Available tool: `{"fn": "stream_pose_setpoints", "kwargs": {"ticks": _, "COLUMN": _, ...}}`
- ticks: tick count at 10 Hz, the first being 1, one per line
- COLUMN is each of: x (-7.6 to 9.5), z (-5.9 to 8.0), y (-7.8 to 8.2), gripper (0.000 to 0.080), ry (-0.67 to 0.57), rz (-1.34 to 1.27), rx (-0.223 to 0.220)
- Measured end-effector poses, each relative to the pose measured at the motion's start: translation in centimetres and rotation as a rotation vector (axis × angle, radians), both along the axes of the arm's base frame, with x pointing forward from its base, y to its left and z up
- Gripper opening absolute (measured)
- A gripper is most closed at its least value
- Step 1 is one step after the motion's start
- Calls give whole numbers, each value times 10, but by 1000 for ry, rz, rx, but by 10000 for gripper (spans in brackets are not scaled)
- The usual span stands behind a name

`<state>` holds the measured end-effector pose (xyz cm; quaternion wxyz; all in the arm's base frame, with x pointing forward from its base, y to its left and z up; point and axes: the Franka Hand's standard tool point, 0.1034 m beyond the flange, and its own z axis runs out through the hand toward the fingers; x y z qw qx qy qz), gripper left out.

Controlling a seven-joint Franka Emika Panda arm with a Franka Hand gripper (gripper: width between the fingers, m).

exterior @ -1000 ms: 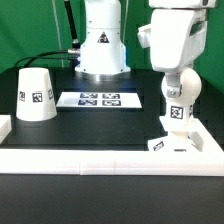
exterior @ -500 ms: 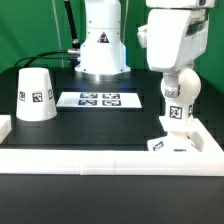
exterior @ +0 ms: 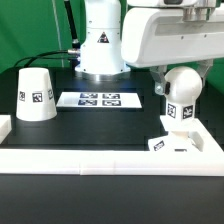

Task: Assemble lamp

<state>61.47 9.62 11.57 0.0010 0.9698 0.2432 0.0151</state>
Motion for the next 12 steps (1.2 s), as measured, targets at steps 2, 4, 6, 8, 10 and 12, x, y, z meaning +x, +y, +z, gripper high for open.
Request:
{"fn": "stream_pose_setpoints", "kwargs": {"ticks": 2, "x": 1, "z": 0, "y": 0, "gripper": 580, "ry": -1, "rz": -192, "rx": 8}}
{"fn": "stream_pose_setpoints", "kwargs": {"ticks": 4, "x": 0, "z": 1, "y": 0, "gripper": 580, "ry": -1, "rz": -409, "rx": 11}}
{"fn": "stream_pose_setpoints", "kwargs": {"ticks": 6, "x": 0, "z": 1, "y": -1, "gripper": 580, "ry": 2, "rz": -571, "rx": 15}}
{"fn": "stream_pose_setpoints", "kwargs": {"ticks": 8, "x": -1, "z": 0, "y": -1, "gripper": 580, "ry": 6, "rz": -770, "rx": 20}}
{"fn": "stream_pose_setpoints", "kwargs": {"ticks": 10, "x": -3, "z": -2, "y": 2, "gripper": 580, "ry": 12, "rz": -897, "rx": 20}}
{"fn": "stream_pose_setpoints", "kwargs": {"ticks": 12, "x": -5, "z": -2, "y": 3, "gripper": 580, "ry": 24, "rz": -1088, "rx": 26}}
